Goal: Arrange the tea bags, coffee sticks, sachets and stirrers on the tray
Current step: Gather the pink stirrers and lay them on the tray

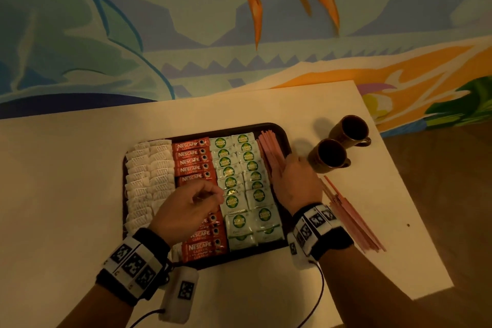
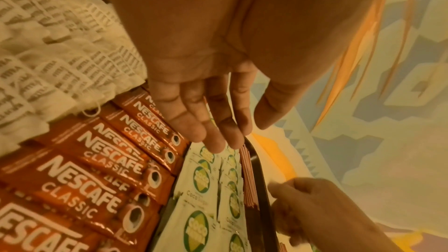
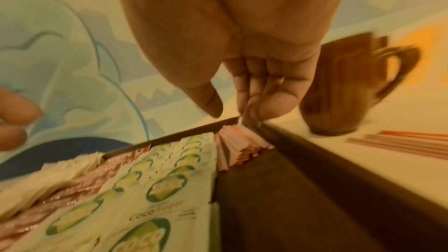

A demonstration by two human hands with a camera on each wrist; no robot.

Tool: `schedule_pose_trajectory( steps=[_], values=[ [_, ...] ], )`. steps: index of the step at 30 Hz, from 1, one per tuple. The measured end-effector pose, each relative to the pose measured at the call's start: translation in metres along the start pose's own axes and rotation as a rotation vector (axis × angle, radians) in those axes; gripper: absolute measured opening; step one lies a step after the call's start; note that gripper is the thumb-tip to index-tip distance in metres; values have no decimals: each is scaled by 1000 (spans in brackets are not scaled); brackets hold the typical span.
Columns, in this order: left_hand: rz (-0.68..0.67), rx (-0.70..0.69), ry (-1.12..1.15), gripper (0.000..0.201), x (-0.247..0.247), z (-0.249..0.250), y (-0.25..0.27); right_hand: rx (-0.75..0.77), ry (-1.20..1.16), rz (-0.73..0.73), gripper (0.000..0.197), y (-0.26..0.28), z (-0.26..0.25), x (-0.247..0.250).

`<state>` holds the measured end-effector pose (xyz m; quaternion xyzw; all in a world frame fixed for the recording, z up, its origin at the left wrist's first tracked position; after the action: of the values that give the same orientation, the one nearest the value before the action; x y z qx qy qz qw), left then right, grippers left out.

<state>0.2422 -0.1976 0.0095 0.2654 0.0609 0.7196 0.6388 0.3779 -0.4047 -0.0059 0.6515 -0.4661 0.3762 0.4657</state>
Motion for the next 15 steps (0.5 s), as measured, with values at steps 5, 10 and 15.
schedule_pose_trajectory(
  steps=[5,10,15],
  values=[
    [-66,-25,-27,8,-31,17,-7,-154,8,-189,15,28,90,22],
    [-142,-29,-43,7,-81,43,-7,-273,133,-108,58,40,168,27],
    [-183,-12,-49,7,-125,58,-1,-204,152,-104,59,49,188,7]
  ],
)
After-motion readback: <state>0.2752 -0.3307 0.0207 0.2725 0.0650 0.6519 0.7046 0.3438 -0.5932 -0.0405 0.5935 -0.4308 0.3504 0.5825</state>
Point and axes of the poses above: each hand's wrist, its own y-axis away from the middle knuckle, its own x-axis out of the back of the hand, z = x × y, the point moved 5 cm from there along -y, towards the middle knuckle, and after that the axes turned 2 degrees about -x, right-handed, at the moved point
